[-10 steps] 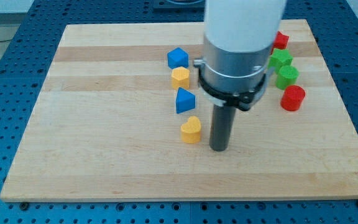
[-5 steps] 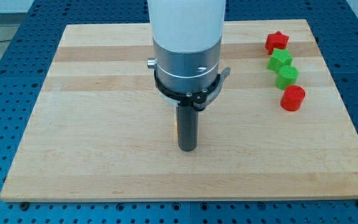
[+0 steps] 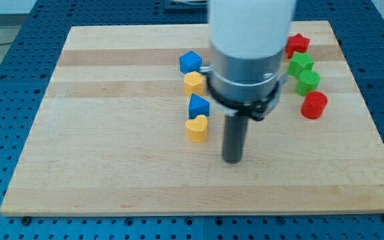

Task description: Push the yellow heart slightly towards the blue triangle

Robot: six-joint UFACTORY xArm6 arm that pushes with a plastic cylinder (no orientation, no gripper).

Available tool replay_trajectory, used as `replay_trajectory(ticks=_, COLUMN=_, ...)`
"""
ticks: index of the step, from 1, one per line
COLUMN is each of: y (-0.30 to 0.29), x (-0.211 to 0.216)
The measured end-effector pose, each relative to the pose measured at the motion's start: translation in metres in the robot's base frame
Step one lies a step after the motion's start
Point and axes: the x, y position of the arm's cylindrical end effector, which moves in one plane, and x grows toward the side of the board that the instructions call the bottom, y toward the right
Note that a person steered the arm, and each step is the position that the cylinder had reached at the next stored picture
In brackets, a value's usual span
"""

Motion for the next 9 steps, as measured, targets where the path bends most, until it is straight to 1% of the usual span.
replay_trajectory(ticks=1, y=0.009, x=-0.035)
replay_trajectory(ticks=2, y=-0.018, x=-0.057)
replay_trajectory(ticks=3, y=-0.032, x=-0.060)
replay_trajectory(ticks=5, y=-0.032, x=-0.052)
replay_trajectory(ticks=7, y=-0.032, x=-0.105)
replay_trajectory(ticks=8, y=-0.032, x=-0.148)
replay_trajectory(ticks=9, y=-0.032, x=-0.170)
